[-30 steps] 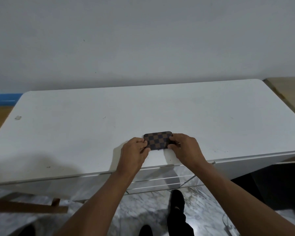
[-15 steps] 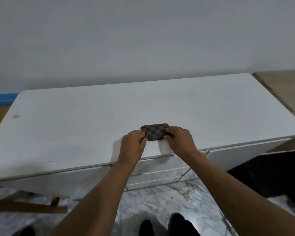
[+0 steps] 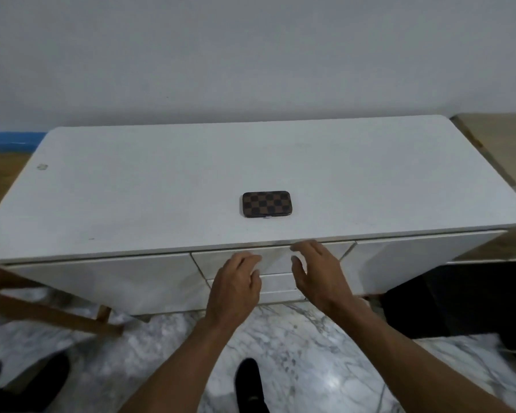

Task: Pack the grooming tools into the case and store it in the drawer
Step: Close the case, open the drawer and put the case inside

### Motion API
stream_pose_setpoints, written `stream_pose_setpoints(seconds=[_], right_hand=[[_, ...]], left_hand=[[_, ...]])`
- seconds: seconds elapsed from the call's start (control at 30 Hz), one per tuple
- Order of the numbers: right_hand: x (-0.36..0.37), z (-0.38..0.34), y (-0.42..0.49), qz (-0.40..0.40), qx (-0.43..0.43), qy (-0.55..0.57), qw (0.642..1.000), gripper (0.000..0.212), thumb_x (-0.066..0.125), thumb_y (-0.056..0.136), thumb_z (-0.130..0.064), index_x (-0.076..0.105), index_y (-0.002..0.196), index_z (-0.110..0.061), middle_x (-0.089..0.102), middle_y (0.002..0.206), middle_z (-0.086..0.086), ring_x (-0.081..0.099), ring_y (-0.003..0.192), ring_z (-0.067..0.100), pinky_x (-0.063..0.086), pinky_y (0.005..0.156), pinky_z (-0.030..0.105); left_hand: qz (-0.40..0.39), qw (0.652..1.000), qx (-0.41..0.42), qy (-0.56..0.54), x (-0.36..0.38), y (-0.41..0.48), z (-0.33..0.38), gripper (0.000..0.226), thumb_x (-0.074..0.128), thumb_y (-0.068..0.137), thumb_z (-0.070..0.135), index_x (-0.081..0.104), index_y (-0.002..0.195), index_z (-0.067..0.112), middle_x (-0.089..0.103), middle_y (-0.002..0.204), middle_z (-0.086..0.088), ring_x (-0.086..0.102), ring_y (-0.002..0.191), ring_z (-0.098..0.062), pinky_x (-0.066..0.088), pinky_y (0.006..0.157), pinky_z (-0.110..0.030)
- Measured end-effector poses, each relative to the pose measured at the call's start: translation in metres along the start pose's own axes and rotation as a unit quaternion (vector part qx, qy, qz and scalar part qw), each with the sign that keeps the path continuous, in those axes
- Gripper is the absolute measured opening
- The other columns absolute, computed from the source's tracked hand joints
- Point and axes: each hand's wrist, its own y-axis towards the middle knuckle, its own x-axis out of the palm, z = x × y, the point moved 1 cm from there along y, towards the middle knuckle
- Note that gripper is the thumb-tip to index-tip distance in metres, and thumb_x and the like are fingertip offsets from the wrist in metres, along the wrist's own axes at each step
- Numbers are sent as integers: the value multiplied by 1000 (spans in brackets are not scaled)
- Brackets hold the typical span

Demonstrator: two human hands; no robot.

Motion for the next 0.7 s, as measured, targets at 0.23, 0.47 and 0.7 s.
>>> stream_pose_setpoints(seconds=[0.23, 0.47, 0.7], right_hand=[[22, 9, 2, -50, -3, -76, 996, 54, 58, 92, -19, 42, 141, -4, 46, 147, 13, 41, 136, 28, 30, 115, 33], [49, 14, 9, -55, 12, -93, 994, 63, 51, 95, -37, 30, 149, -12, 35, 155, 5, 31, 143, 25, 30, 117, 43], [45, 7, 7, -5, 38, -168, 985, 48, 36, 96, -48, 60, 126, -19, 61, 127, 0, 55, 116, 22, 47, 97, 38]], left_hand=[[-52, 993, -4, 108, 11, 0, -21, 51, 58, 82, 16, 57, 129, -4, 60, 129, -23, 59, 116, -38, 48, 98, -58], [-97, 977, 7, 188, 20, 3, -39, 63, 39, 95, 44, 47, 141, 1, 53, 139, -18, 50, 128, -33, 33, 113, -56], [-79, 979, 11, 190, 14, 1, -29, 60, 32, 101, 48, 54, 136, 4, 56, 122, -14, 52, 109, -32, 45, 97, -48]])
